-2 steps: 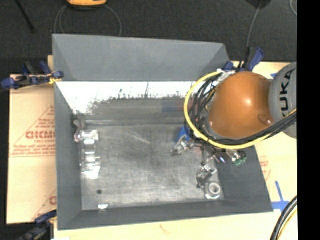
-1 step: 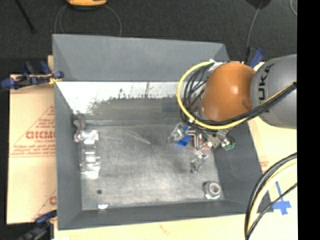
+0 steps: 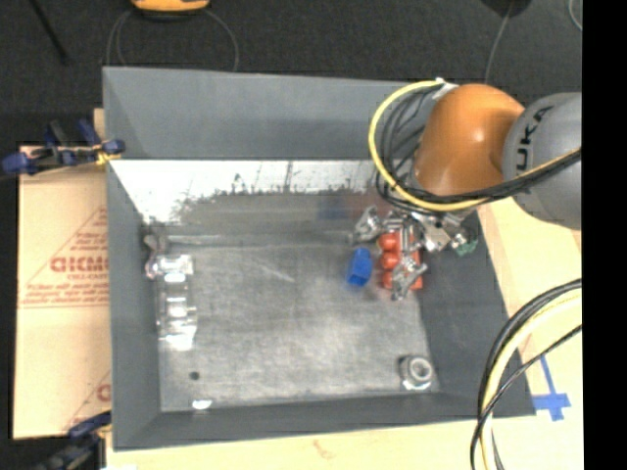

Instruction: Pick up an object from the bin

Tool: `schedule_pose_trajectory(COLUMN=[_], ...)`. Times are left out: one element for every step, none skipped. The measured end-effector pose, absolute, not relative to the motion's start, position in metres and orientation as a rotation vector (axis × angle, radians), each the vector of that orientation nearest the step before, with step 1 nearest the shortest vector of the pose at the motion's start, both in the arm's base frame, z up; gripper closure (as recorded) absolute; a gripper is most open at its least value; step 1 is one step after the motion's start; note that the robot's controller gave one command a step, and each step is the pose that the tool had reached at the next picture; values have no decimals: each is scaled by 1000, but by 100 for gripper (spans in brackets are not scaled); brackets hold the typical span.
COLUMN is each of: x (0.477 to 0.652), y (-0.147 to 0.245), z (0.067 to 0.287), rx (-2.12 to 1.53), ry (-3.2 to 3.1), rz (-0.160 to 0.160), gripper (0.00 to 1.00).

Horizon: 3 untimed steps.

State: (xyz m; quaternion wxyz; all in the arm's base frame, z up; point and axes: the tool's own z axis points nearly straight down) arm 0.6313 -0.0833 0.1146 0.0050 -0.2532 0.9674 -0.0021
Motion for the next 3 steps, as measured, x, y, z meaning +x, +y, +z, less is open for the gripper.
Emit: schedule_pose_trajectory(x=[652, 652, 592], y=[-101, -101, -75], z=[80, 79, 118], rx=[-1390, -1387, -983], ry=[2804, 2808, 2979], rz=[-6, -4, 0], gripper=[0, 100, 100])
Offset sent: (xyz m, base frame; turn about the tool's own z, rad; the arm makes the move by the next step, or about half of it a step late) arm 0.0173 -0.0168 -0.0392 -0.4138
